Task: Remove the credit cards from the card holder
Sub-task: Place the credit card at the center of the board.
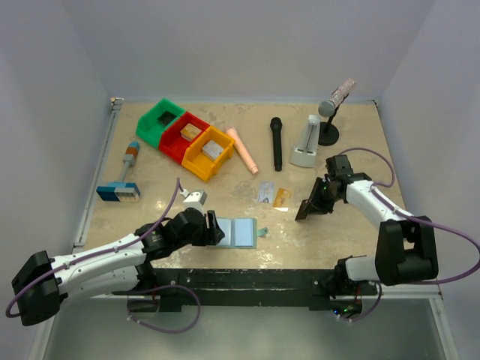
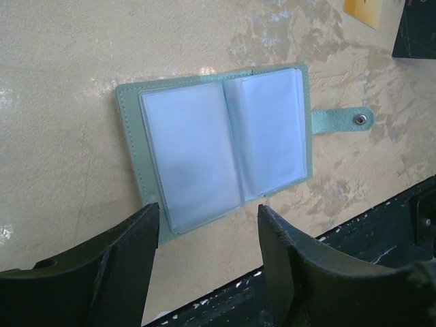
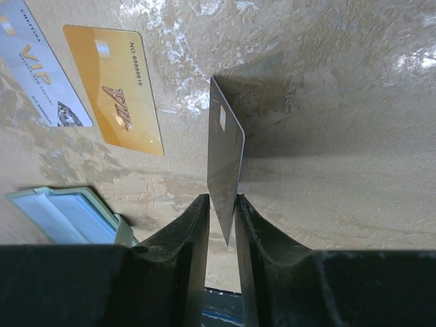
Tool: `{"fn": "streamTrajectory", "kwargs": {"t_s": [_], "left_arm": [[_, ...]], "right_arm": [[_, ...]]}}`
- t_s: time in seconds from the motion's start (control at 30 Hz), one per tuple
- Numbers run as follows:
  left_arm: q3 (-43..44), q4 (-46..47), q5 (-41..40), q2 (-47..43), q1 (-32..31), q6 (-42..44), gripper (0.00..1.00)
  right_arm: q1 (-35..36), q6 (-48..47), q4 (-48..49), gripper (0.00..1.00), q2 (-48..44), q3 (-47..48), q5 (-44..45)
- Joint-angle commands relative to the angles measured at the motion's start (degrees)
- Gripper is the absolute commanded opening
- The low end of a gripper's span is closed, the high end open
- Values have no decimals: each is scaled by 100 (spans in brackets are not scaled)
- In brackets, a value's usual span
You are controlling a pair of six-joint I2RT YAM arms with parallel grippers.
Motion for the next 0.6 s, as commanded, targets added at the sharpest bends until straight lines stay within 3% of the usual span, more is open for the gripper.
{"fn": "streamTrajectory", "kwargs": {"t_s": [0.0,0.57], "left_arm": [[191,16,32,30,-11,137,64],[253,8,103,48,-11,252,64]], "right_arm": [[-48,-106,-70,27,24,281,82],[-65,-265,-219,39,130,466,108]]}}
